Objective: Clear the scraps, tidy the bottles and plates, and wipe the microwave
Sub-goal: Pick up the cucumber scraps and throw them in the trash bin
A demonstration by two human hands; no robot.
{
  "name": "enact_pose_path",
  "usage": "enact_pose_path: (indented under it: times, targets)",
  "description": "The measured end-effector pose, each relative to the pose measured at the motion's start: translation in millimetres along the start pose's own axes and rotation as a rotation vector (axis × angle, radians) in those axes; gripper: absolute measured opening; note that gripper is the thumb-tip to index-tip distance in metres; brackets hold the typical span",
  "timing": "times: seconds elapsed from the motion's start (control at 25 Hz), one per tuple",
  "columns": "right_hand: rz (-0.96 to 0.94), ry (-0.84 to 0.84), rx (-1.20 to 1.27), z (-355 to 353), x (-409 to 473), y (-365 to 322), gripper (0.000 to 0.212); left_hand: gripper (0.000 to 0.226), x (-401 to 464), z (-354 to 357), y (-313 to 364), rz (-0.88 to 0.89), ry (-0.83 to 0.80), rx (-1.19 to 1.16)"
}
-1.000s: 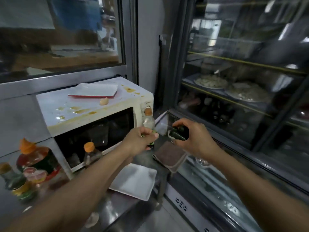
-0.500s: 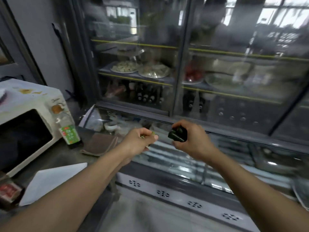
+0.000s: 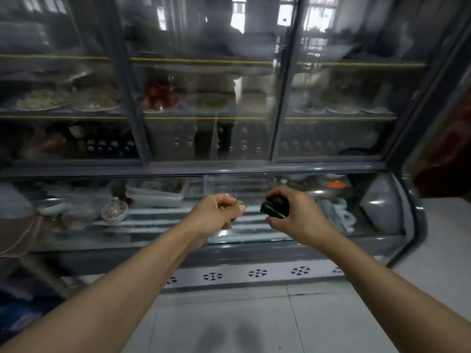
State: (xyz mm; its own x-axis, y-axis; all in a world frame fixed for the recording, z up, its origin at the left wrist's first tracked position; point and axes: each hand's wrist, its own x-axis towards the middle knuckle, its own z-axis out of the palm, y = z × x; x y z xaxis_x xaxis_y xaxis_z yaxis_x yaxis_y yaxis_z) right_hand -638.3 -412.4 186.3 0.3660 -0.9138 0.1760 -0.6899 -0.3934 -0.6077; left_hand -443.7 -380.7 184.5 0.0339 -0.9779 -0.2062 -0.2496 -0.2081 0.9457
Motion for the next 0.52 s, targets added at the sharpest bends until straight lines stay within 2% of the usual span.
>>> enact_pose_path:
  times: [0.24,0.52]
  targets:
    - [0.215,0.169,-0.008,-104,-86,101,0.041,0.019,10,152,44,0.064,-0.24,0.03]
    - [0.427,0.35,-0.039,-184,-167,195,0.037,0.011,28,307,82,0.105,-0.512,0.086]
